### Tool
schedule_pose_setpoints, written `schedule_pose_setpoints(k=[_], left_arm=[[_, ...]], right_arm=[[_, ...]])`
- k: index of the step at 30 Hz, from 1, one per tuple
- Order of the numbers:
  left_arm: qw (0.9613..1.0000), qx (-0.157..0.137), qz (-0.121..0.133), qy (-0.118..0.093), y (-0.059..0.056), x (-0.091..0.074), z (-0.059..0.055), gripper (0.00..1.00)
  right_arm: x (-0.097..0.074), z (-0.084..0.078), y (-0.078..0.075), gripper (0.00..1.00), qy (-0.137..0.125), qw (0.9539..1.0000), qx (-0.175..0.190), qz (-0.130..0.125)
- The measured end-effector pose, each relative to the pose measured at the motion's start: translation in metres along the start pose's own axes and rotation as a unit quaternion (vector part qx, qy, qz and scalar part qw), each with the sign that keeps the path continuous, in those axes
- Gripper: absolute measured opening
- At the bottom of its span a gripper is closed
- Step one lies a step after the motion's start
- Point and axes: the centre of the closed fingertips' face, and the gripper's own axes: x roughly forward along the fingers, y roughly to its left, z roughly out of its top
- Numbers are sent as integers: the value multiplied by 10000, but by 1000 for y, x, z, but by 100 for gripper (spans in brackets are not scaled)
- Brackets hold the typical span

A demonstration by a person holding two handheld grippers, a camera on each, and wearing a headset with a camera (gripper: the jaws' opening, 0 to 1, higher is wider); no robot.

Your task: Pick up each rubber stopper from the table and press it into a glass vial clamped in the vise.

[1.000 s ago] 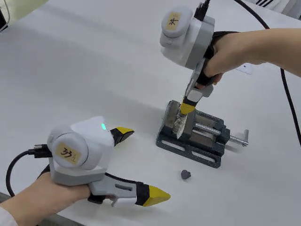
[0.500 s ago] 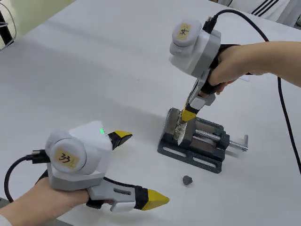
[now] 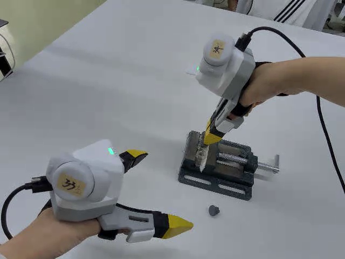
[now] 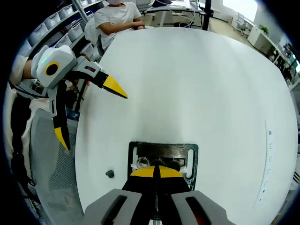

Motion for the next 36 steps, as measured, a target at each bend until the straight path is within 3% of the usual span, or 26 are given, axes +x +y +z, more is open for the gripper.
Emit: schedule_pose_setpoints(k=[20, 26, 31, 36], left_arm=[[10000, 43, -21, 31, -2, 0, 1, 95], [10000, 41, -53, 17, -4, 1, 2, 96], [10000, 61, -63, 19, -3, 2, 3, 96], [9999, 107, -83, 9, -4, 3, 6, 96]], right_arm=[[-2, 1, 1, 0, -183, 9993, -292, -176], [-5, 1, 8, 1, -410, 9982, -385, -198], [-9, 1, 18, 14, -570, 9960, -622, -284], [-13, 4, 22, 35, -1009, 9911, -676, -540]])
